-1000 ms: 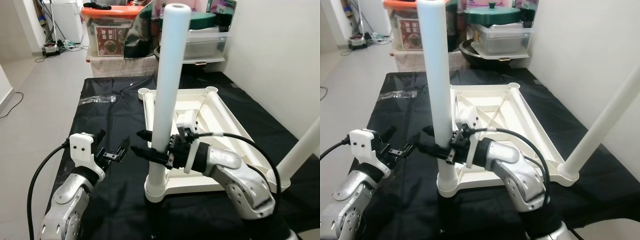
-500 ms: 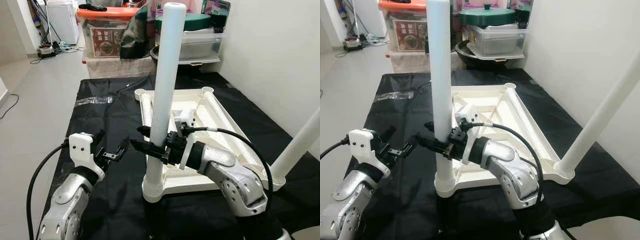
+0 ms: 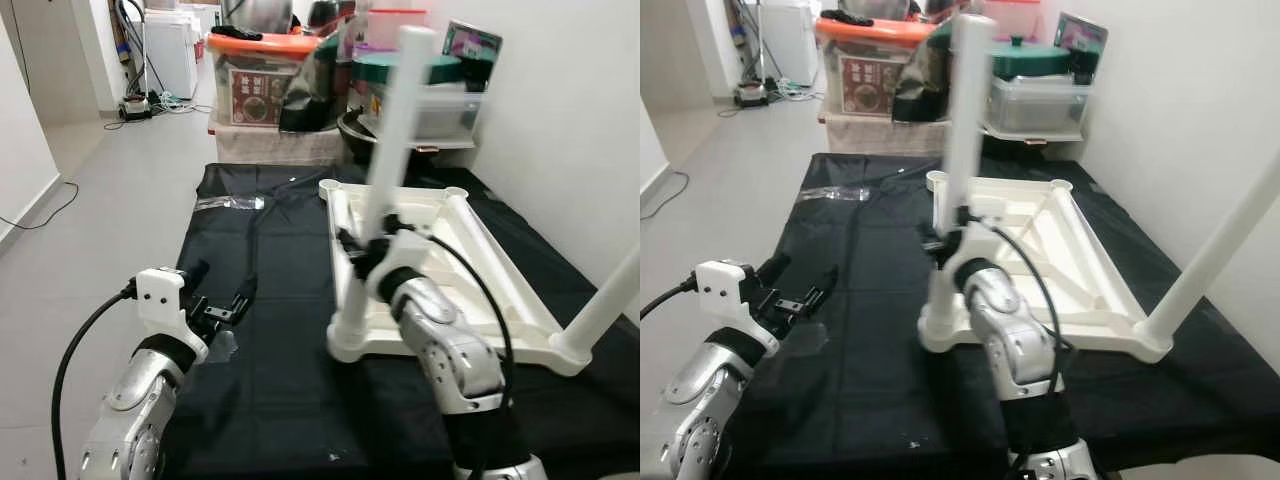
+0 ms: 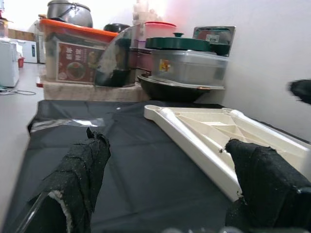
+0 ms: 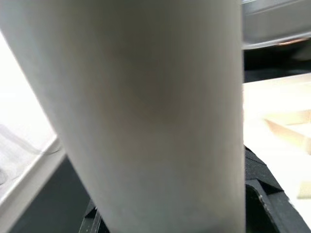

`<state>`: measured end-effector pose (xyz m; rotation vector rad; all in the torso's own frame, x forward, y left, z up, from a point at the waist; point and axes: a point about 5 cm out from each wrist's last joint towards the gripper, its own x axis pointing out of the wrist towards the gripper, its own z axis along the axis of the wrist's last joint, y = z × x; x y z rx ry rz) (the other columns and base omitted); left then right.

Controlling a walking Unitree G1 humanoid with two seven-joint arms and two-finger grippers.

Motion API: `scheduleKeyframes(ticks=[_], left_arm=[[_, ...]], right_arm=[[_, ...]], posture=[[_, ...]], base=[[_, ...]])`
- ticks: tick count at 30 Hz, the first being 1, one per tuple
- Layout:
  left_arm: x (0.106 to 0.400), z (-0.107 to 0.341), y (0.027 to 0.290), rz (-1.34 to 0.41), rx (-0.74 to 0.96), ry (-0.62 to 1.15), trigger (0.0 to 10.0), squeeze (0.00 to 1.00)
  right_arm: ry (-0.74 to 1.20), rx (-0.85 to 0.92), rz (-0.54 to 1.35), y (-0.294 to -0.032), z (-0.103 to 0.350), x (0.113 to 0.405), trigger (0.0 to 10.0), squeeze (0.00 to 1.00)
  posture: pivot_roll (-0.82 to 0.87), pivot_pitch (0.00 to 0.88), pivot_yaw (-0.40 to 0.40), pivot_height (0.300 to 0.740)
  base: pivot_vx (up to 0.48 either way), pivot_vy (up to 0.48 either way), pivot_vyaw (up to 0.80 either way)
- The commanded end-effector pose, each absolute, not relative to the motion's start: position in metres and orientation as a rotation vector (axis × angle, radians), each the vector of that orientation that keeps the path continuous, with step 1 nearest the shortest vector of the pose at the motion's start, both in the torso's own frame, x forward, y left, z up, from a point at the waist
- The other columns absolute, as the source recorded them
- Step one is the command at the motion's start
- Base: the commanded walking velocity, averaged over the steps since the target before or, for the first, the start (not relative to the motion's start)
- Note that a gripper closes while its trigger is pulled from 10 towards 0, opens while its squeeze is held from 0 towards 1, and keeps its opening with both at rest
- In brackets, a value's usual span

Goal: Building children table

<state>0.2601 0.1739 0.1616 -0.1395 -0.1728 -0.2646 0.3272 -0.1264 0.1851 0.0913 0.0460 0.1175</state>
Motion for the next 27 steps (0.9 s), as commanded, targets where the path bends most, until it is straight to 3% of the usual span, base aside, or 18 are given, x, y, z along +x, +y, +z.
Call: scheduleKeyframes(ticks=[1, 19, 20, 27], left_arm=[[0.261, 0.159, 0.172, -0.272, -0.147, -0.164, 10.0, 0.00], [0.260, 0.160, 0.173, -0.266, -0.145, -0.166, 10.0, 0.00], [0.260, 0.160, 0.173, -0.267, -0.146, -0.166, 10.0, 0.00], [0.260, 0.160, 0.173, -0.270, -0.145, -0.164, 10.0, 0.00]], right_arm=[[0.187, 0.095, -0.008, -0.149, 0.157, 0.324, 10.0, 0.00], [0.193, 0.157, -0.078, -0.143, 0.156, 0.326, 10.0, 0.00], [0.177, 0.180, -0.074, -0.143, 0.158, 0.326, 10.0, 1.00], [0.097, 0.240, -0.050, -0.141, 0.171, 0.326, 10.0, 1.00]], posture=[[0.05, 0.000, -0.079, 0.740], [0.05, 0.000, -0.080, 0.740], [0.05, 0.000, -0.079, 0.740], [0.05, 0.000, -0.074, 0.740]], base=[[0.000, 0.000, 0.00], [0.000, 0.000, 0.00], [0.000, 0.000, 0.00], [0.000, 0.000, 0.00]])
